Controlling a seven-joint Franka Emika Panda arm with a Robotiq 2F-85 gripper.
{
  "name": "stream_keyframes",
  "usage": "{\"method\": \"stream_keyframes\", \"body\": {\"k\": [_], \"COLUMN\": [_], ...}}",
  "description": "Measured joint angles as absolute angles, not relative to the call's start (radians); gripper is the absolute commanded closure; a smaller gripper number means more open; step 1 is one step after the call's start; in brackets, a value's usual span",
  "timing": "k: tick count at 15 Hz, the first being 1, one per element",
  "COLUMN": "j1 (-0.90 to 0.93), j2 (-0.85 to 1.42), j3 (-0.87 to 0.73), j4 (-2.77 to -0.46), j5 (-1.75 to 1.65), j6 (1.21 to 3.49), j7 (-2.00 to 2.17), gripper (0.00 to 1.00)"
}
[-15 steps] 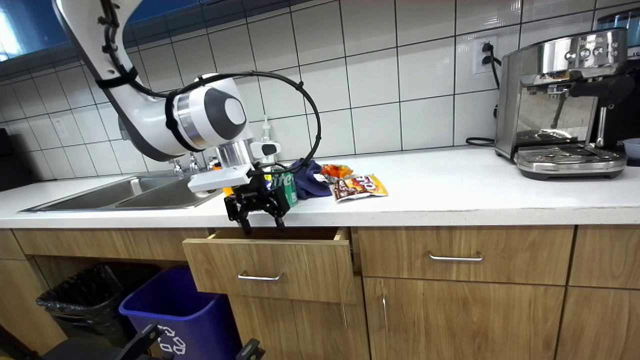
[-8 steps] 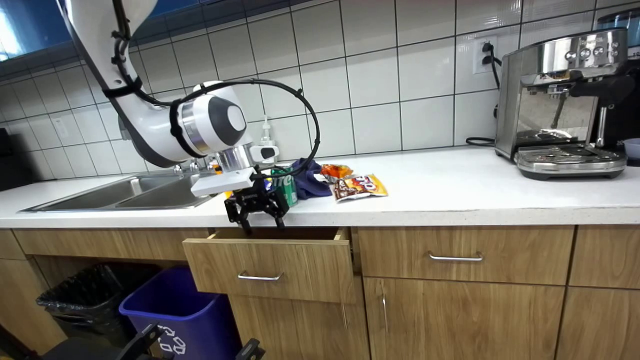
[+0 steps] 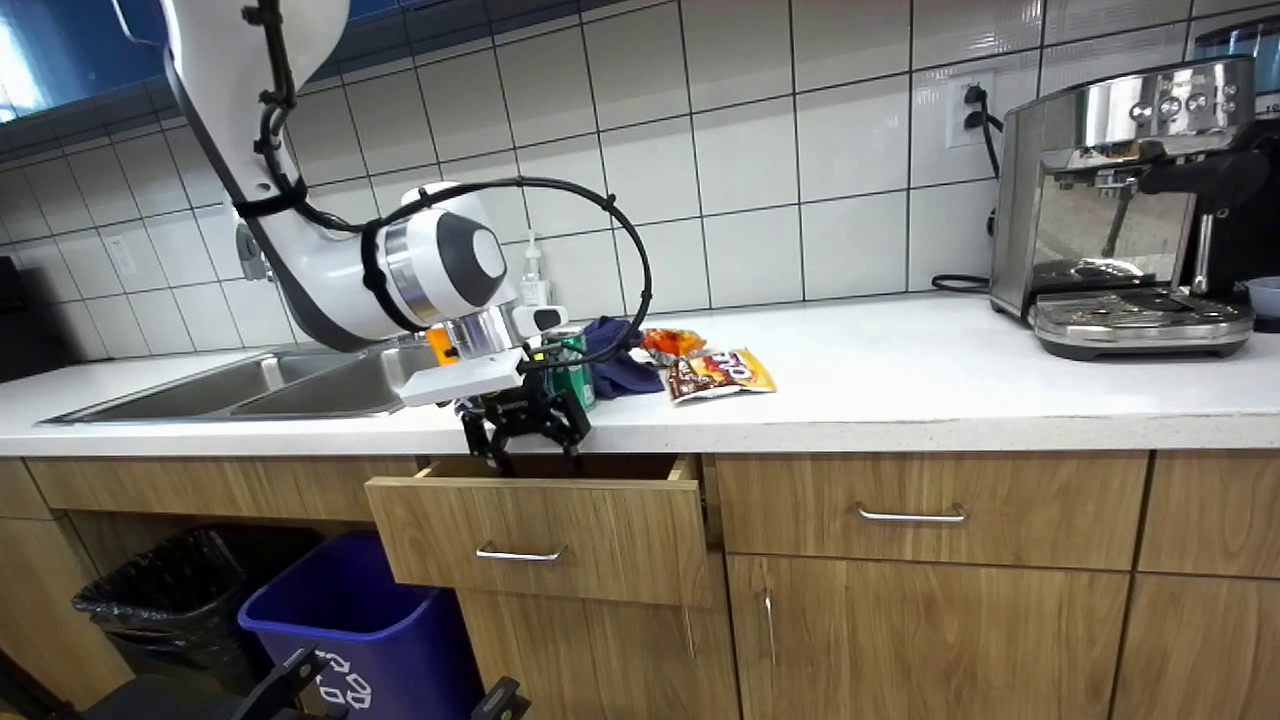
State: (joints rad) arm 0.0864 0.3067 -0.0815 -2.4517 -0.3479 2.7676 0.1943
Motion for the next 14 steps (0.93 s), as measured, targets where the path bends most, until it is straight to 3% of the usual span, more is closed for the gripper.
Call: {"method": "stream_keyframes", "body": {"k": [14], "j1": [0.107], "j2": [0.316], "j3": [-0.11], "j4": [-2.462], "j5": [-0.331], "j6": [2.804], "j7": [0.225], "gripper": [0.0]}}
